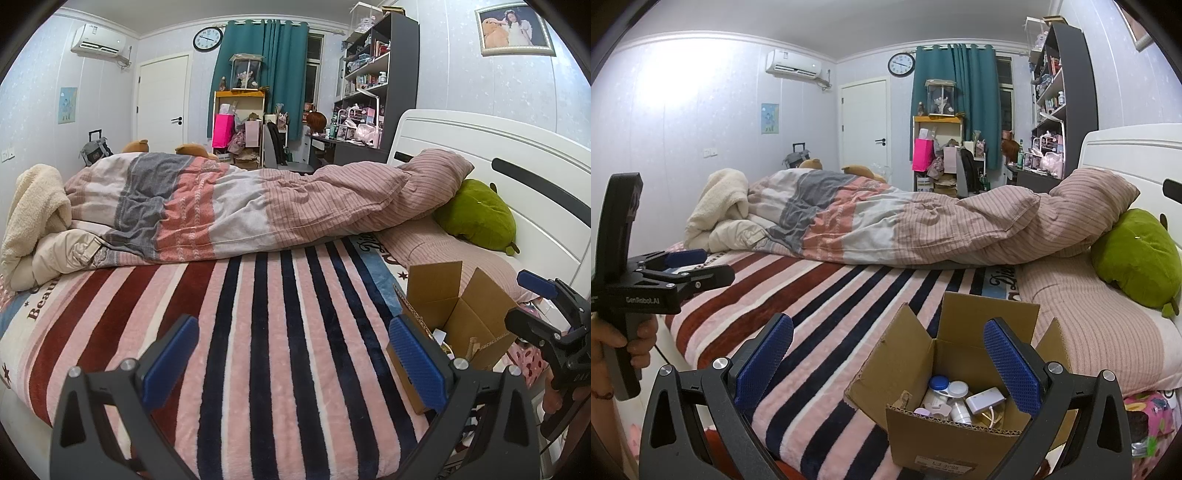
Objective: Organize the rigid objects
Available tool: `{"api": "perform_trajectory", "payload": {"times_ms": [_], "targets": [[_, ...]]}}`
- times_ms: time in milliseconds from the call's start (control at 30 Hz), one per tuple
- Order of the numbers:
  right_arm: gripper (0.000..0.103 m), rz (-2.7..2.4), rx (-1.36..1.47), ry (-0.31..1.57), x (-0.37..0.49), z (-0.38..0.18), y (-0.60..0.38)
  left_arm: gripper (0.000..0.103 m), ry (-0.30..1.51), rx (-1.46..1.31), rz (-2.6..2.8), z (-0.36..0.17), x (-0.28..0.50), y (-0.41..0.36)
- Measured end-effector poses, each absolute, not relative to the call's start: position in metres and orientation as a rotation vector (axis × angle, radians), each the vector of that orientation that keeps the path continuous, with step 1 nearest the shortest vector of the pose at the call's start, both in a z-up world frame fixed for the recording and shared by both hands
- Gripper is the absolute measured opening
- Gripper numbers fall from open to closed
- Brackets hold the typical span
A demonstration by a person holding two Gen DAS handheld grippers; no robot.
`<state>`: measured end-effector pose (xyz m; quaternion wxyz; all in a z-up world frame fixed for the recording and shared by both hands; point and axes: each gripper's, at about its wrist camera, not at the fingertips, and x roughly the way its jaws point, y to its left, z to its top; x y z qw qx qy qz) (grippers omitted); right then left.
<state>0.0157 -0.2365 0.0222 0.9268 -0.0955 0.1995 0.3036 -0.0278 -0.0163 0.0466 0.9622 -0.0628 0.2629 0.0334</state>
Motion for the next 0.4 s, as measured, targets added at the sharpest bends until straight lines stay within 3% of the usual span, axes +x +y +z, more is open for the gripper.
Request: {"api": "perform_trajectory", "payload": {"times_ms": [400], "targets": [[0.103,0.625,-0.193,0.41,0.0184,0.0229,-0.238,0.102,0.538,-0.127,0.073,0.046,-0.0288,-0.0147]]}}
